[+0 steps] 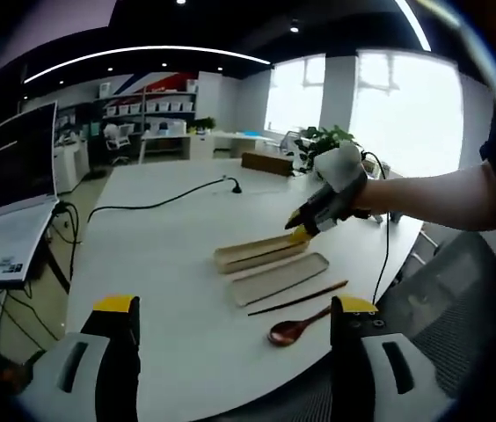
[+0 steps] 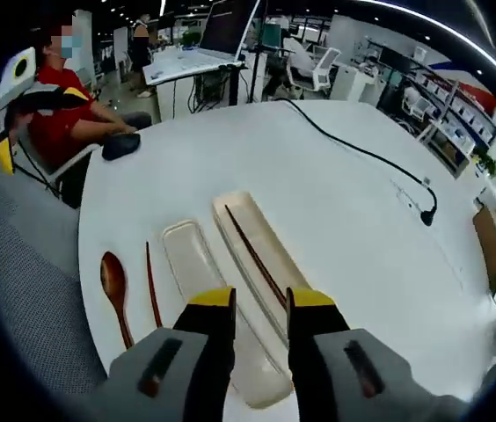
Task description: Arrange the utensils inside the cutlery case until each visible utensil rests in its matching compartment.
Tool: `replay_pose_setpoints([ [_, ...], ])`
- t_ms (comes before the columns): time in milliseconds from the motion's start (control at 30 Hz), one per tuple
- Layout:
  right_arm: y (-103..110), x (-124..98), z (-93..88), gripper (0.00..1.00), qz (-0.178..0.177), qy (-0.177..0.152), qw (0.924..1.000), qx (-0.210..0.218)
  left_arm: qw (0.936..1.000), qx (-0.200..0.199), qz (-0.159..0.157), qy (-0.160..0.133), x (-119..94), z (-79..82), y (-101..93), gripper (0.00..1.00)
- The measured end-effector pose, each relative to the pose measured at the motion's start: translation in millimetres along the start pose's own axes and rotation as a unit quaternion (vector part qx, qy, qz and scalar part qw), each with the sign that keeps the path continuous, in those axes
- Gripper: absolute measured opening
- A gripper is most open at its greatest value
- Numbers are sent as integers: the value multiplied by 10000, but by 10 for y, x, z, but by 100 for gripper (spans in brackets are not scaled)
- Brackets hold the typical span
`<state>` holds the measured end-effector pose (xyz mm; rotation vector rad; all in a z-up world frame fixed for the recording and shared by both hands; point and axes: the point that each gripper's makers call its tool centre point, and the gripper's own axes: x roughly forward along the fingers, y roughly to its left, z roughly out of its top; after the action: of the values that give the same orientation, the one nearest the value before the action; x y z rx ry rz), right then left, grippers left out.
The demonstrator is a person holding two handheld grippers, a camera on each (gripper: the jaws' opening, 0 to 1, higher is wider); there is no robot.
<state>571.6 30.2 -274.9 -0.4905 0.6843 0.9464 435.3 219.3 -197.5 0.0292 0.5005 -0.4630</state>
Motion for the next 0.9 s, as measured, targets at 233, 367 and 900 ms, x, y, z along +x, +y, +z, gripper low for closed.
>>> replay_pose_setpoints([
  [233,-15,-185,-59,19,-95,-93,9998,-154,9999,118,6,-9,-3,17,-20,92],
  [367,-28,-261,-83,20,-141,-144,9997,-135,9999,131,1,-9,-5,21,-28,92],
  [900,51,-343,-104,20,-157,-238,9991,-327,9998,189,-20,-13,-7,28,-39,92],
])
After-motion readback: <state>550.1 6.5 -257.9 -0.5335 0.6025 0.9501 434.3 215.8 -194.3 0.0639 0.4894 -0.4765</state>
